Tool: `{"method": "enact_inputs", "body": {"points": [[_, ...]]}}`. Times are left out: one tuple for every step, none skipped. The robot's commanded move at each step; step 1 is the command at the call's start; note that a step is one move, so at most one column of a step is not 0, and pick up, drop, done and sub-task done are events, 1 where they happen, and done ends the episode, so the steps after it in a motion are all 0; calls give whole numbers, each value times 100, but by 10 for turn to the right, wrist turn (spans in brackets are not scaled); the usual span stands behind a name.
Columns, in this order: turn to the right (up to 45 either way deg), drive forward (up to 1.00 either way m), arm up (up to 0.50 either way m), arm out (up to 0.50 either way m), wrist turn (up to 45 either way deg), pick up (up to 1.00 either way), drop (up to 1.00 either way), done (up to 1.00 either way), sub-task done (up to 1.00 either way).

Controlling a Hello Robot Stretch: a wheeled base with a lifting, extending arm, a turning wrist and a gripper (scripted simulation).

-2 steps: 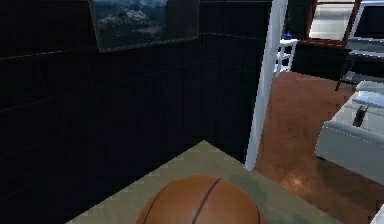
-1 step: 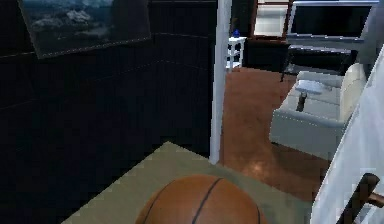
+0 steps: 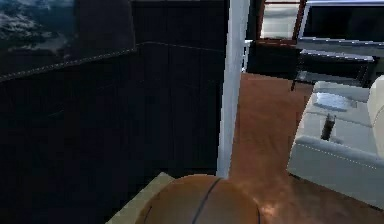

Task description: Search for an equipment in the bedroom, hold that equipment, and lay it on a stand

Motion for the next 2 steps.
{"method": "enact_inputs", "body": {"points": [[300,0,0,0,0,0,0,0,0],[0,100,0,0,0,0,0,0,0]]}}
